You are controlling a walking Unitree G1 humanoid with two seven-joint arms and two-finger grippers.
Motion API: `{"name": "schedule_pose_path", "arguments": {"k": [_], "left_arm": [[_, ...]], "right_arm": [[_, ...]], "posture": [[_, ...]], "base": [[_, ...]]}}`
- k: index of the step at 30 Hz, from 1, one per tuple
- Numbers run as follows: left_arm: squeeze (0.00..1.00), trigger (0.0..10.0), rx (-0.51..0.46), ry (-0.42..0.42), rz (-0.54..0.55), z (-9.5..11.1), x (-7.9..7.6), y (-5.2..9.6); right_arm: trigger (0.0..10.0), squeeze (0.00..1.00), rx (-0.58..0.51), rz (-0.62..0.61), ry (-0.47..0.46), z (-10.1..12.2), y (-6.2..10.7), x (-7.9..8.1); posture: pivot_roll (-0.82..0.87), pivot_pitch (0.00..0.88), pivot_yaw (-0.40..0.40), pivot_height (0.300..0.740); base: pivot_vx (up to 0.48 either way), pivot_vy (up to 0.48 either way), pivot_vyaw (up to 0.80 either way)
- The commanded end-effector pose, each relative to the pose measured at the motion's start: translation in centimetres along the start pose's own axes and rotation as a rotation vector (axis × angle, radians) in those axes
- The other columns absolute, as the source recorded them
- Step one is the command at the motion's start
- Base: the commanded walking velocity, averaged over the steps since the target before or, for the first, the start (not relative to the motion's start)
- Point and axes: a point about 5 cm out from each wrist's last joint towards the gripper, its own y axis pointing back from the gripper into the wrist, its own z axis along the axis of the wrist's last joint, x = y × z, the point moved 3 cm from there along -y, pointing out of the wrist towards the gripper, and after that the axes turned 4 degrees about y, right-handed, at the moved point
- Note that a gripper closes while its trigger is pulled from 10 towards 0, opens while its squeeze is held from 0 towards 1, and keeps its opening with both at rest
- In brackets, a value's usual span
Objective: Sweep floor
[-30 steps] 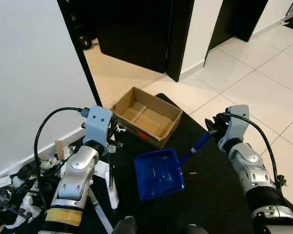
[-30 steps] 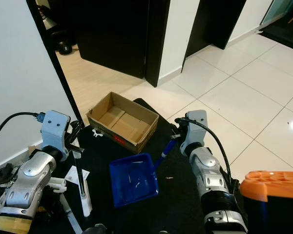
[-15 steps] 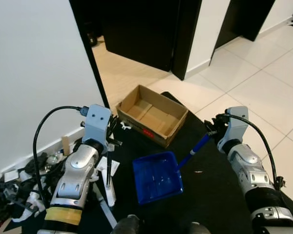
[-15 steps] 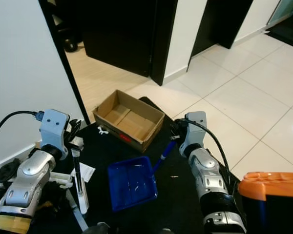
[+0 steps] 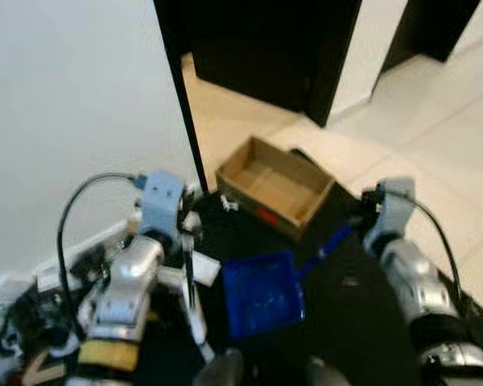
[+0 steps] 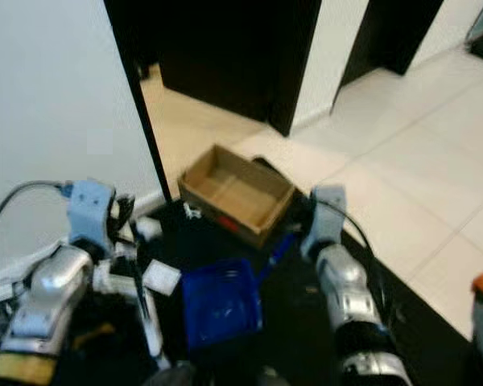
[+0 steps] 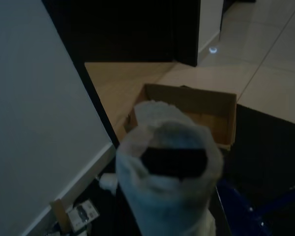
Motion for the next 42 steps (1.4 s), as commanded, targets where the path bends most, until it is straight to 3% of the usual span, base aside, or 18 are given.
{"name": "schedule_pose_path", "arguments": {"k": [1,25,42], "left_arm": [[0.0,10.0,0.004,-0.017,0.012,-0.04,0.4,0.23],[0.0,10.0,0.002,-0.017,0.005,-0.03,0.38,0.09],[0.0,10.0,-0.009,-0.024,-0.016,0.23,-0.04,-0.05]], "right_arm": [[10.0,0.0,-0.021,0.008,0.006,0.54,-0.12,0.29],[10.0,0.0,-0.017,0.005,0.004,0.48,-0.1,0.25],[10.0,0.0,-0.022,0.007,0.008,0.72,-0.18,0.25]], "posture": [[0.15,0.103,-0.018,0.74],[0.15,0.103,-0.016,0.74],[0.15,0.097,-0.019,0.74]], "base": [[0.0,0.356,0.0],[0.0,0.343,0.0],[0.0,0.0,0.0]]}}
